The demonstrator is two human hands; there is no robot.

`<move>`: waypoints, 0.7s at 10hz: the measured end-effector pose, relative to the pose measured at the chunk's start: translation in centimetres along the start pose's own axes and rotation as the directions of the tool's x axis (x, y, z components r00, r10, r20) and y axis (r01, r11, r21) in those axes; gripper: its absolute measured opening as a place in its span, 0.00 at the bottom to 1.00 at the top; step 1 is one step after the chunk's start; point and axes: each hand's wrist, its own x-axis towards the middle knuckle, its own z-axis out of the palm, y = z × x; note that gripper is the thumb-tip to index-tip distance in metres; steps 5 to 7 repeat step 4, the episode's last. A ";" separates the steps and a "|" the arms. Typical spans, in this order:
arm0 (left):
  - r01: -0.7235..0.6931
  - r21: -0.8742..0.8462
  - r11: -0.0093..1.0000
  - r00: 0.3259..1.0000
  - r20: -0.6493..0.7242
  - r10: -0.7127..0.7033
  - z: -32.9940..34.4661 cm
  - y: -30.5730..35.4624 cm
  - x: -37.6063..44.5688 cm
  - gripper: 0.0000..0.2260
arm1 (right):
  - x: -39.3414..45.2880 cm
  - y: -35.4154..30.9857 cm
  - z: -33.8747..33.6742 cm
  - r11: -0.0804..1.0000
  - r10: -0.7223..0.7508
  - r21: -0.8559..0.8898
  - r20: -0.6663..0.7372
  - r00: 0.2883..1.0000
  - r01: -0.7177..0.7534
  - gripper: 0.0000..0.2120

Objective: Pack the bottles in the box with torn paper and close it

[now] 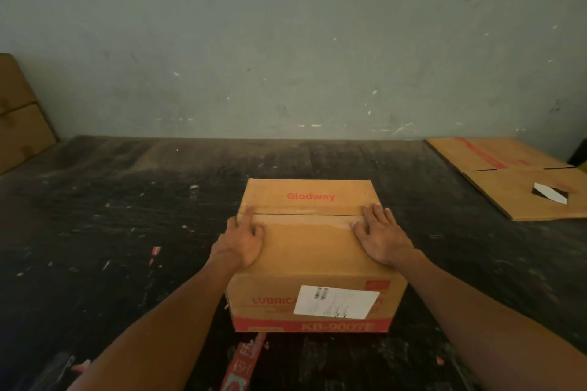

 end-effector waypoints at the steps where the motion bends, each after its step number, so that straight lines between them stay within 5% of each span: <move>1: 0.013 0.044 0.999 1.000 0.004 -0.013 0.0 0.0 0.1 0.27 | 0.0 -0.2 -0.5 0.997 0.004 -0.083 -0.011 1.000 -0.005 0.33; 2: 0.025 0.132 0.991 0.999 -0.032 -0.021 -0.6 0.5 0.0 0.27 | 0.2 -1.0 -1.4 0.993 0.051 -0.106 0.030 0.998 -0.048 0.31; 3: -0.056 0.128 0.990 0.979 -0.190 0.079 -1.4 1.8 -1.0 0.26 | -0.7 -2.4 -1.9 0.996 0.032 -0.076 -0.081 0.996 -0.038 0.29; 4: -0.272 -0.064 0.960 0.898 -0.376 0.229 -1.3 2.2 -4.3 0.19 | -4.6 -3.3 -0.1 0.981 -0.192 -0.110 -0.409 0.892 0.161 0.24; 7: -0.272 -0.064 0.960 0.898 -0.376 0.229 -1.3 2.2 -4.3 0.19 | -4.6 -3.3 -0.1 0.981 -0.192 -0.110 -0.409 0.892 0.161 0.24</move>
